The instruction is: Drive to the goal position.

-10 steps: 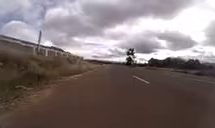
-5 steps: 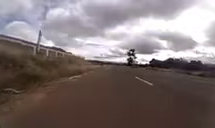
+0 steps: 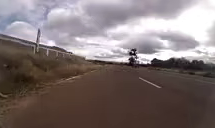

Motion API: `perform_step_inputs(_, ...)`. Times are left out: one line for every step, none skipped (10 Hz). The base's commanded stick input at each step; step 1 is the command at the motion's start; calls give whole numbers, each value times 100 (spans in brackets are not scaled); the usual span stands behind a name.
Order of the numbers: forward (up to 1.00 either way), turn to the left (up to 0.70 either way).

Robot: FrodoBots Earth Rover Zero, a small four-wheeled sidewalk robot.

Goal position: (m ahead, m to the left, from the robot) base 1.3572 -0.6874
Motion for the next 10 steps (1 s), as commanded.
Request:
perform_step_inputs(70,-8)
perform_step_inputs(70,0)
perform_step_inputs(70,1)
perform_step_inputs(70,1)
perform_step_inputs(70,1)
perform_step_inputs(70,1)
perform_step_inputs(70,1)
perform_step_inputs(70,0)
perform_step_inputs(70,-8)
perform_step_inputs(70,-17)
